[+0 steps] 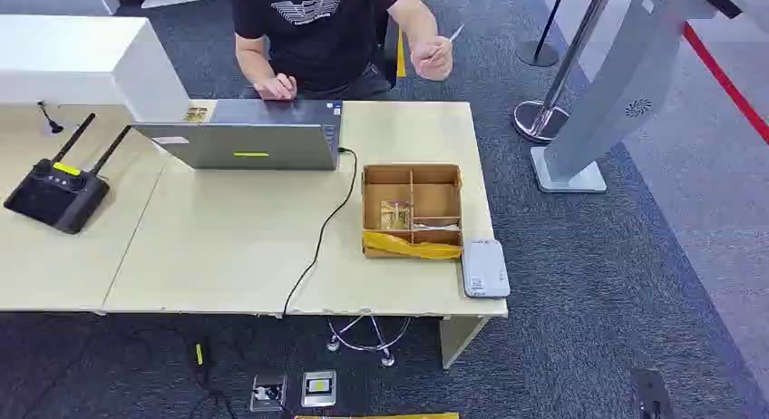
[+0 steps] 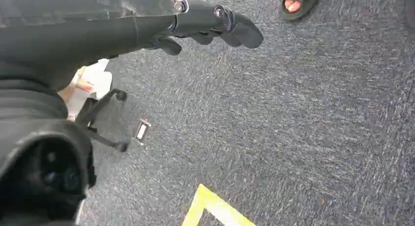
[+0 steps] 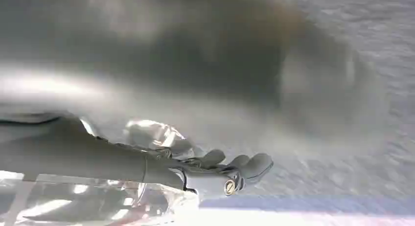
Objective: Pass the card to the sensor for recognition and then transmit it.
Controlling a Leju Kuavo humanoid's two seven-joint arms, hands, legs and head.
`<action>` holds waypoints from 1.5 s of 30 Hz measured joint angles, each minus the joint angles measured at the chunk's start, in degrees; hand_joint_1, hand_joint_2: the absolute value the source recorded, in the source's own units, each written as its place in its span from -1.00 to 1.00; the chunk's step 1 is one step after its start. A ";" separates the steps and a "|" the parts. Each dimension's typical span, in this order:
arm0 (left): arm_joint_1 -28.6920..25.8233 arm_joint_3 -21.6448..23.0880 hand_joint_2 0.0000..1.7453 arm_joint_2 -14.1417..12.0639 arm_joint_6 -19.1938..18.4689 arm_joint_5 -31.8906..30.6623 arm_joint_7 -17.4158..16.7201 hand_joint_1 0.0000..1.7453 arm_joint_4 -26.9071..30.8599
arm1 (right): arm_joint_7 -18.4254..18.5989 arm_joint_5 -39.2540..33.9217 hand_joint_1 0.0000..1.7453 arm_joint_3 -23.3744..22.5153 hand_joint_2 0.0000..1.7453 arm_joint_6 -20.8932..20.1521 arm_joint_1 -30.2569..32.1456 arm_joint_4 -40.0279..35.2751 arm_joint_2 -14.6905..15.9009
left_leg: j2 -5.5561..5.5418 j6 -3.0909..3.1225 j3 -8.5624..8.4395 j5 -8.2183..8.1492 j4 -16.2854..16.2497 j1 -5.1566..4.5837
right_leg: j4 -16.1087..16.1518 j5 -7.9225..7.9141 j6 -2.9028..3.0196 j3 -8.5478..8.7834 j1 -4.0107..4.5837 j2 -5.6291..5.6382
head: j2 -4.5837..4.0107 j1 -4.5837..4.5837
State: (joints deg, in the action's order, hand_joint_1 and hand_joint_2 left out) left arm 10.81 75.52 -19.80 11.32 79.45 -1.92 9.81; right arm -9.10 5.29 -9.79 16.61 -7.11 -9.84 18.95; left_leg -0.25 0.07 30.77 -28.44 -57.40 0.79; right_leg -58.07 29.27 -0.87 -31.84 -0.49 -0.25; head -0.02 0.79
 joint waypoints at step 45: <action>1.13 5.88 -1.00 -2.25 -6.05 -6.43 6.14 -1.00 0.02 | -10.62 24.31 -1.00 34.12 1.00 -2.56 -40.63 -23.80 -5.12 | -0.38 -0.01 0.29 0.37 -0.02 0.00 | -0.30 -0.18 -0.11 -0.22 0.00 -0.34 | 0.00 0.07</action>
State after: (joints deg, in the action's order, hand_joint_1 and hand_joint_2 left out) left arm 11.94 81.40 -22.05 5.27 73.02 4.22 9.84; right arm -19.72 29.59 24.33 14.05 -47.75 -33.64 13.83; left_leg -0.62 0.06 31.05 -28.07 -57.42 0.78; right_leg -58.37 29.10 -0.98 -32.05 -0.49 -0.60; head -0.02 0.85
